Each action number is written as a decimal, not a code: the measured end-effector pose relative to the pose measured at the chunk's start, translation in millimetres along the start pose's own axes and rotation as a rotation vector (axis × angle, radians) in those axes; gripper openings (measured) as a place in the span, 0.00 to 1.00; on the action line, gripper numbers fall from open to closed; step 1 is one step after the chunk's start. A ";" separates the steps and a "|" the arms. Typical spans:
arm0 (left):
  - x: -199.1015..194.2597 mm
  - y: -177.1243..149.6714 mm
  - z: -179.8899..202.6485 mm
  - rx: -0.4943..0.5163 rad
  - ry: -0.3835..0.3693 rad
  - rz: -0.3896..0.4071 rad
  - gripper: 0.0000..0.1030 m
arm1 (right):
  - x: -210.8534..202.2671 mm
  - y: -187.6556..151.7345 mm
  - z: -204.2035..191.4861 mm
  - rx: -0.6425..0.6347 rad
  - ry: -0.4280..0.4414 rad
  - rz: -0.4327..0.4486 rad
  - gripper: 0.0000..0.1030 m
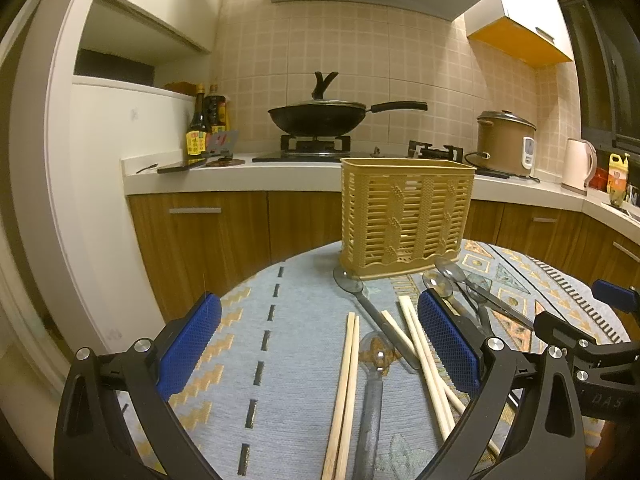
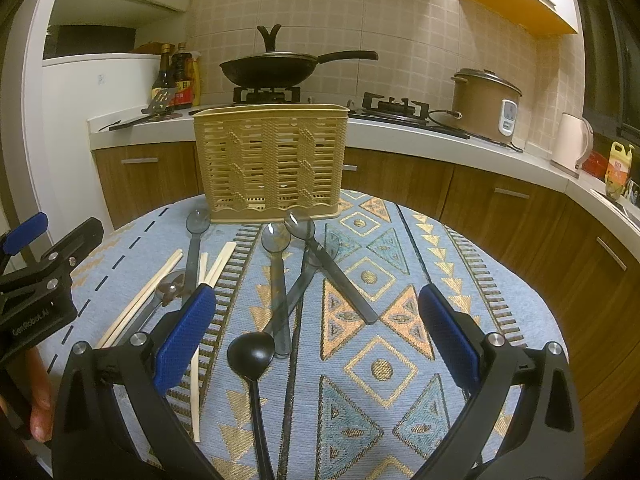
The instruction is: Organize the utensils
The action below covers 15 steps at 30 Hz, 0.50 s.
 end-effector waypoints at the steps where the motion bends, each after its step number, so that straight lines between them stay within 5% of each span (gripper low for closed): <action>1: -0.1 0.4 0.3 -0.001 0.000 -0.001 0.93 | 0.3 0.0 0.5 0.000 -0.001 0.000 0.94; 15: -0.5 0.1 0.7 -0.002 0.000 -0.002 0.93 | 1.1 -0.1 8.0 0.042 -0.008 0.007 0.94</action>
Point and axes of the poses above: each gripper's, at about its wrist camera, not at the fingertips, and x roughly the way its jaws point, z to its right, y to its top, the point moved 5 cm from there along x, roughly the way its jaws point, and after that the axes turned 9 degrees about y, right-handed, at the moved point
